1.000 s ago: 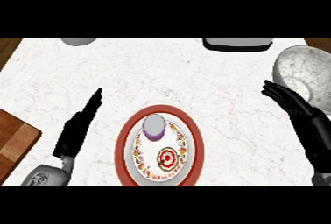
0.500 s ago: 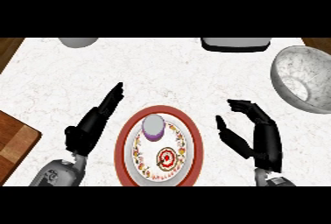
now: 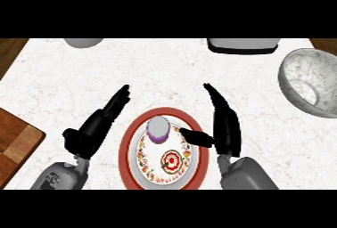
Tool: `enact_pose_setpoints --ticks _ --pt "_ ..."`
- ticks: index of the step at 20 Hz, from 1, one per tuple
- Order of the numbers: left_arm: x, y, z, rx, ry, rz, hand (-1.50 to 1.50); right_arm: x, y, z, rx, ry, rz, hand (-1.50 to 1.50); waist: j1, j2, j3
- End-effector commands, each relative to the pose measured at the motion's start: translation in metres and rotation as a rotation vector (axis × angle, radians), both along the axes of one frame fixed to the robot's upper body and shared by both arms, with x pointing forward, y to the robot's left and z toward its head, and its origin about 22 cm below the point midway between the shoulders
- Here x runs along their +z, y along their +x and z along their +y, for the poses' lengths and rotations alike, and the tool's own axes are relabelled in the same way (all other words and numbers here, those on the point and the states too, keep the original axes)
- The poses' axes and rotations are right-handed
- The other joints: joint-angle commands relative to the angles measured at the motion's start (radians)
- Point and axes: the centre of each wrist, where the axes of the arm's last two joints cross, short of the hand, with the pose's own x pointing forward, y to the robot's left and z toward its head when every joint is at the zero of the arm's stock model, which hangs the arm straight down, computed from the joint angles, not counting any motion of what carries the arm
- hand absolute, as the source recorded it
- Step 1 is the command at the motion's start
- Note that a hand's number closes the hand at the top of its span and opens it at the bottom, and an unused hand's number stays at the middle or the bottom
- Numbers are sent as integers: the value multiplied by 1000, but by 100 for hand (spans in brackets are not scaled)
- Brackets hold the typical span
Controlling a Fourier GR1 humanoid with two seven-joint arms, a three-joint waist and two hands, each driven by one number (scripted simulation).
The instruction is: Pick the can from the plate and place it in the bowl
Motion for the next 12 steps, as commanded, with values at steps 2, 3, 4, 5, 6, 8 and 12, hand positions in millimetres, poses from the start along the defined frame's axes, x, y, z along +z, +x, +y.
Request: enact_pose_setpoints --ticks 2,3,4,5,6,8,12 --pt "-5 -3 0 -7 -3 3 0 20 18 18 17 -285 275 -150 3 -7 -3" --pt "-6 -6 -2 -9 1 5 0 12 9 26 63 -329 381 -150 3 -8 -1" --pt "5 2 -1 -7 -17 -11 0 23 15 37 93 -344 441 -150 9 -3 0" --pt "3 -1 7 -16 2 -15 0 29 8 49 141 -343 518 -150 11 -7 0" --pt "3 -3 -1 -14 -10 -17 0 44 20 51 141 -353 572 -150 16 -4 2" --pt "-1 -1 0 -7 6 -7 0 74 19 74 190 -357 644 -150 14 -3 3" --pt "-1 0 0 -4 -10 -19 0 106 30 81 209 -376 790 -150 11 0 5"
